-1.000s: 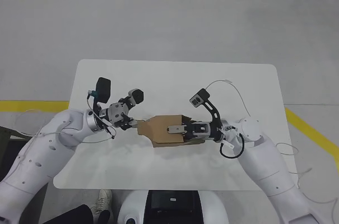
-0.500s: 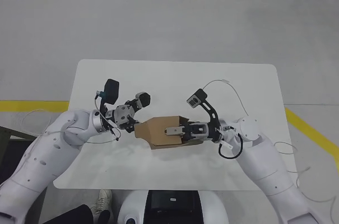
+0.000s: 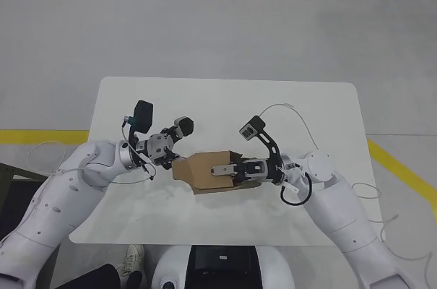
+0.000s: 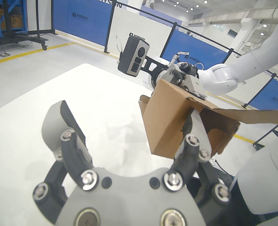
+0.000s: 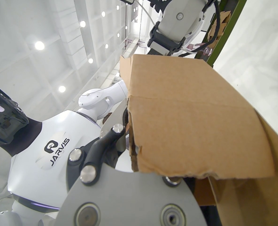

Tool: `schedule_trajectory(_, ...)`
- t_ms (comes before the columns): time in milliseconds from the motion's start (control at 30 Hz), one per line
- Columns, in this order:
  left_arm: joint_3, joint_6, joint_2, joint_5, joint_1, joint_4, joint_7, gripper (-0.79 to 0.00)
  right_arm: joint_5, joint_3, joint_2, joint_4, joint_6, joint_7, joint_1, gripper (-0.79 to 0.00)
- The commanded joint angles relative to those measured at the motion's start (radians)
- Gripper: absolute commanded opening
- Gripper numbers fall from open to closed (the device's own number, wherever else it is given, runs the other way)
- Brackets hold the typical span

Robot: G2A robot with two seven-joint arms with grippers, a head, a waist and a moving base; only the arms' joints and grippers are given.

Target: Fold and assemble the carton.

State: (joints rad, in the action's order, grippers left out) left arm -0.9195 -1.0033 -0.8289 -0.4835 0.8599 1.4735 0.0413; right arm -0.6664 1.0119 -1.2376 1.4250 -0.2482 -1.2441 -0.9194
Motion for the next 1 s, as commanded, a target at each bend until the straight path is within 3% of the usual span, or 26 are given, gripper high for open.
schedule_trajectory(0, -0.005, 0.0, -0.002, -0.003, 0.003, 0.001, 0.004, 0.0, 0.0, -0.001, 0.0, 0.0, 0.0, -0.001, 0.001, -0.785)
schedule_trajectory(433, -0.055, 0.012, -0.014, -0.017, 0.038, 0.004, -0.012, 0.0, 0.007, 0.009, -0.001, -0.009, -0.007, 0.011, 0.0, -0.785)
schedule_trajectory(733, -0.161, -0.004, 0.0, -0.055, 0.138, 0.037, -0.067, 0.0, 0.029, 0.061, 0.01, 0.004, -0.02, 0.057, -0.026, -0.785)
schedule_trajectory(967, -0.178, -0.009, 0.001, -0.057, 0.179, 0.091, -0.025, 0.0, 0.054, 0.074, 0.014, 0.025, -0.008, 0.084, -0.04, -0.785)
